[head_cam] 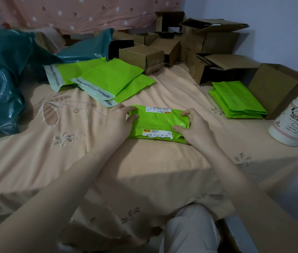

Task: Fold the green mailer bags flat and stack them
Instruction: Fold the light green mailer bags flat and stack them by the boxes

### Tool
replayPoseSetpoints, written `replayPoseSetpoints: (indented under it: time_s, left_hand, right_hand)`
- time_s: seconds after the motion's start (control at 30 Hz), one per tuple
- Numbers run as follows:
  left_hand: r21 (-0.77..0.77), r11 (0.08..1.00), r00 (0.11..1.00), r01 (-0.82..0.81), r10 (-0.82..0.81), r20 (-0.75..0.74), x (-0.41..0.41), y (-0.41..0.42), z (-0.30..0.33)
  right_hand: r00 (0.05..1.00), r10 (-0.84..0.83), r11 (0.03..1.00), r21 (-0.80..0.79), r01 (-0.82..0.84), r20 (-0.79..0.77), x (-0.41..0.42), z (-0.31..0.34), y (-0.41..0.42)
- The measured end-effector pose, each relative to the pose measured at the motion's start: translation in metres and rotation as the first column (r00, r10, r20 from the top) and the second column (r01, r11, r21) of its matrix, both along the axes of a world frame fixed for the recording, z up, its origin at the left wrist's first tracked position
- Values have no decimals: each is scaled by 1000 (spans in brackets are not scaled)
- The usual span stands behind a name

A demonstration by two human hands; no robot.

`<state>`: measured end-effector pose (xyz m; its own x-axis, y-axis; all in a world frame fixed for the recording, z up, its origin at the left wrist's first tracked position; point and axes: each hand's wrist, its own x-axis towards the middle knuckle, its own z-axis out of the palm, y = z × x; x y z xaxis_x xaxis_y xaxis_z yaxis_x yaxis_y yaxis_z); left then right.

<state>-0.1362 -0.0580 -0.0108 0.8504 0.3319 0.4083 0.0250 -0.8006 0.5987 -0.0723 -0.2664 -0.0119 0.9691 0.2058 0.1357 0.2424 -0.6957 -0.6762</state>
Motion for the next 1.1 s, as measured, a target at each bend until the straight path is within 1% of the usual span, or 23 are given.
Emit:
replayPoseSetpoints:
  time_s: [0.1,0.2,0.27,0.3,0.33,0.37,0.4,0.43,0.47,0.5,0.53,0.57,0.63,0.67,0.73,0.87,1.03,1.1]
  left_hand:
    - [47,999,998,-5,8,-55,2,1,-5]
    - [74,997,993,1,8,-121,4,3,-8]
    - [80,997,991,-2,13,-132,4,3,-6]
    - [117,993,992,-22,36,-119,3,2,-5]
    - [177,983,994,-47,64,-93,2,0,-3]
    - [232,971,996,-56,72,-57,1,-2,-2]
    - [271,962,999,-39,47,-25,0,-6,0]
    - [300,954,1000,3,-2,-4,1,-11,3]
    - [328,943,998,59,-63,-1,2,-17,5]
    - [352,928,993,118,-113,-34,4,-23,7]
    - [371,914,985,166,-138,-101,5,-28,7]
    - [386,900,973,203,-141,-182,7,-31,4]
    - [407,883,947,236,-114,-302,7,-31,-3]
    - [406,882,939,241,-107,-327,5,-30,-5]
    - [376,891,929,255,-118,-350,3,-28,-7]
    - [281,923,902,261,-129,-413,12,-28,-3]
    - [239,942,886,237,-109,-450,28,-29,1]
    - [206,944,873,259,-138,-467,30,-26,1]
  right_hand:
    - [1000,6,999,-44,-6,3,0,-1,-7]
    - [999,27,1000,-2,-27,-46,3,1,-12]
    - [997,-6,999,44,10,-82,5,6,-13]
    - [997,-42,998,47,45,-64,6,8,-13]
    - [997,-81,996,23,81,1,6,10,-13]
    - [989,-110,994,-15,112,100,6,11,-10]
    - [973,-109,991,-48,121,203,4,11,-6]
    - [955,-71,992,-80,98,289,1,11,1]
    - [935,4,992,-123,42,354,-2,10,9]
    - [916,96,981,-191,-21,391,-6,9,19]
    - [902,185,960,-268,-81,391,-8,6,28]
    - [900,253,934,-332,-132,355,-10,2,35]
    - [926,315,892,-399,-213,210,-13,-4,41]
    - [930,330,876,-419,-238,162,-14,-7,40]
    - [926,344,867,-432,-249,156,-15,-11,37]
    - [934,333,876,-408,-256,129,-3,-11,37]
    - [950,307,889,-374,-263,63,14,-6,40]
    - [948,316,889,-360,-281,41,16,-7,40]
